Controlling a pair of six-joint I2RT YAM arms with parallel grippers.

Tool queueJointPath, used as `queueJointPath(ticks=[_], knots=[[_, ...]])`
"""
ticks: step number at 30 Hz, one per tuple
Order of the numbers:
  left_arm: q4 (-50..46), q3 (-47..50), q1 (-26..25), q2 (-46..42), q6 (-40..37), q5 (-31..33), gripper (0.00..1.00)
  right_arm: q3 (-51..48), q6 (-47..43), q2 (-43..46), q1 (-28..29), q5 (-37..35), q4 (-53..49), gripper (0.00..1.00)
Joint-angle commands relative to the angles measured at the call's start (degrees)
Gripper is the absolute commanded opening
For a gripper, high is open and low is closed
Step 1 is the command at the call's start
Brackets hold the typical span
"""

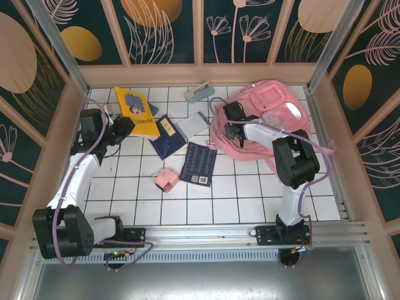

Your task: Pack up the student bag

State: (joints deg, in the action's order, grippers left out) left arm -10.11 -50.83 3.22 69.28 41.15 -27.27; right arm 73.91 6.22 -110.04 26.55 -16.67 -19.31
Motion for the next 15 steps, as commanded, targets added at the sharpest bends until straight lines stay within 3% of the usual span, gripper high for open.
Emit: queueJointPath(ticks=[1, 3, 4, 15], knots=[[5.71, -3.10, -0.91, -0.28, -0.76, -2.97, 0.00, -1.56, -0.18, -1.66, -0.99, 0.20, -0.75, 0.25], [5.71, -3.89, -1.58, -0.03, -0.80, -2.95, 0.00, -0.35, 0.22, -1.52, -1.03, 1.03, -1.62, 0.04], [5.84, -4.21, -2.13, 0.23, -0.84, -2.92, 0.00, 0.44, 0.48, -1.14, -0.94, 1.57, -2.12, 0.00], [13.49, -4.55, -9.14, 6.33, 3.34, -3.19, 0.00, 15.05, 6.37, 5.31, -1.13, 12.66, -9.03, 0.00]])
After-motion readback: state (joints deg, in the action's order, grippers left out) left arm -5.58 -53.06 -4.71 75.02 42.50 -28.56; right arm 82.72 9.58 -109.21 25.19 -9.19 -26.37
